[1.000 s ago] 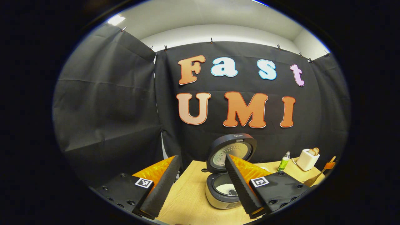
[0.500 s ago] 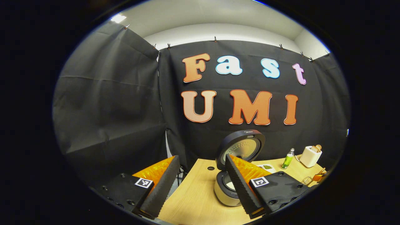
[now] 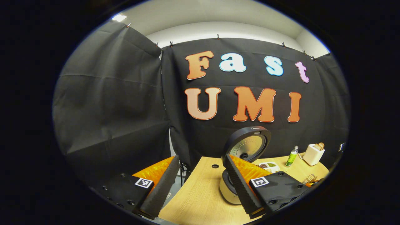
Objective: Close the left gripper, press the button to open the rice cooker; take a wooden spoon from the chopstick holder with the right hand, scoop a spoonful of rice and pour it into the rice cooker, then put the wooden spoon back into the chopstick holder.
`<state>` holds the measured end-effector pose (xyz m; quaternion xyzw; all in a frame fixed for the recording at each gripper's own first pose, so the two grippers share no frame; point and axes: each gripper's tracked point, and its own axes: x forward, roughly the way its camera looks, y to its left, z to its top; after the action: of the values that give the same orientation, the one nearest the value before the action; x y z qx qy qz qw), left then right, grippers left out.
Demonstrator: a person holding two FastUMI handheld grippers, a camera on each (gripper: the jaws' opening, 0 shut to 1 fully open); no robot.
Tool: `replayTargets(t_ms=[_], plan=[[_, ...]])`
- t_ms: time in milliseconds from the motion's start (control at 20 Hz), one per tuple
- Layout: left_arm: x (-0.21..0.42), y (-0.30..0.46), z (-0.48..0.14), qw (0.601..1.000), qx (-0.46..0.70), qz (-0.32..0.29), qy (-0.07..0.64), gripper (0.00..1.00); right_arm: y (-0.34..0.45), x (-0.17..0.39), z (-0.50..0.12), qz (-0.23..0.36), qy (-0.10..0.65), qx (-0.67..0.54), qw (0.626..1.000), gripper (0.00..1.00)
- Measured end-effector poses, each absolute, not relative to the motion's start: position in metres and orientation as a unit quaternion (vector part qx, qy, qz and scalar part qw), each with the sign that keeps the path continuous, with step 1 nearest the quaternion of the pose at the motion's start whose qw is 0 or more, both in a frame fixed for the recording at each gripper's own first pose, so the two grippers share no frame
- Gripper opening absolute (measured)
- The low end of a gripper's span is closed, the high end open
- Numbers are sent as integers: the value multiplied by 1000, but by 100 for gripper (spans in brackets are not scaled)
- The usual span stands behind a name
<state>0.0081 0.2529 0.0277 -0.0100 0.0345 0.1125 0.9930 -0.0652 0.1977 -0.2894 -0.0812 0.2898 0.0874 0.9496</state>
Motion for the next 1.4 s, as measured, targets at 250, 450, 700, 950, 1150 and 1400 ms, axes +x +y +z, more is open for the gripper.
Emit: replayTargets(t_ms=[250,450,700,950,1150,1400], plan=[[9,251,27,993,-9,113,35,94,226,-73,-304,103,316,22,943,11],[13,245,25,994,-12,105,37,94,216,-68,-305,91,326,86,937,11],[12,241,30,994,-12,102,32,94,190,-60,-308,54,353,215,909,11],[11,243,34,994,-13,105,28,98,168,-62,-306,29,366,334,868,11],[9,241,38,994,-12,103,24,97,150,-60,-295,14,354,399,846,11],[10,240,40,994,-17,103,22,98,143,-57,-281,13,341,432,835,11]])
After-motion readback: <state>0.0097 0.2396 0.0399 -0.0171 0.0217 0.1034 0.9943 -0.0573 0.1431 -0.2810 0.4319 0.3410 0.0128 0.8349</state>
